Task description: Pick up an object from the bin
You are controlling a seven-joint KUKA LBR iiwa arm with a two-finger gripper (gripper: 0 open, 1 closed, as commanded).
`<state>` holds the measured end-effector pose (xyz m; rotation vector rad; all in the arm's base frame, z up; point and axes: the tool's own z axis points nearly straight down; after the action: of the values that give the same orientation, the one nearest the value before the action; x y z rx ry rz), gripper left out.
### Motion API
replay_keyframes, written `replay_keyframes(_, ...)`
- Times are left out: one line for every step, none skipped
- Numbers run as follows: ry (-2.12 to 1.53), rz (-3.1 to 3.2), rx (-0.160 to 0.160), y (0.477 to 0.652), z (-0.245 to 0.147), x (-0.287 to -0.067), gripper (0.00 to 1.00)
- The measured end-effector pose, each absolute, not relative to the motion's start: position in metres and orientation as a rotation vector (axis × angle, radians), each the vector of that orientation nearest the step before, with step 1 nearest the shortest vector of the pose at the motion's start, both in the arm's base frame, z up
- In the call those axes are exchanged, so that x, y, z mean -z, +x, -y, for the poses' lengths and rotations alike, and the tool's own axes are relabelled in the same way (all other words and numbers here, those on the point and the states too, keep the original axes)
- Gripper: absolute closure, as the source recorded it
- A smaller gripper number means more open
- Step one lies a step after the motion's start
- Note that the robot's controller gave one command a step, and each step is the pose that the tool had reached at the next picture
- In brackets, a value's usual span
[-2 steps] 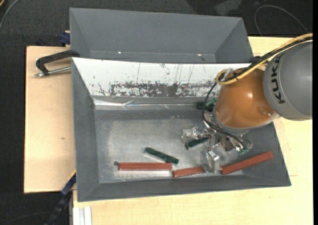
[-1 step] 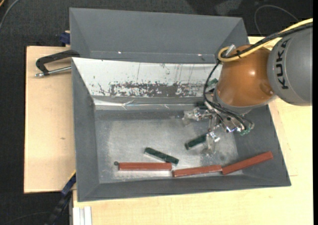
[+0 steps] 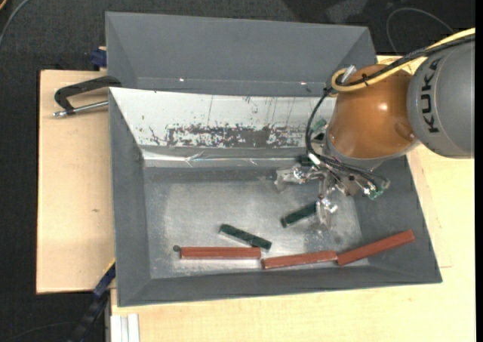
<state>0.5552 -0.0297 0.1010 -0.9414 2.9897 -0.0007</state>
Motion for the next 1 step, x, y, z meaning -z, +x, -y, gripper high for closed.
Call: replay_keyframes(-0.864, -3.022, -0.003, 0.5447, 0.0417, -0.0693, 0.00)
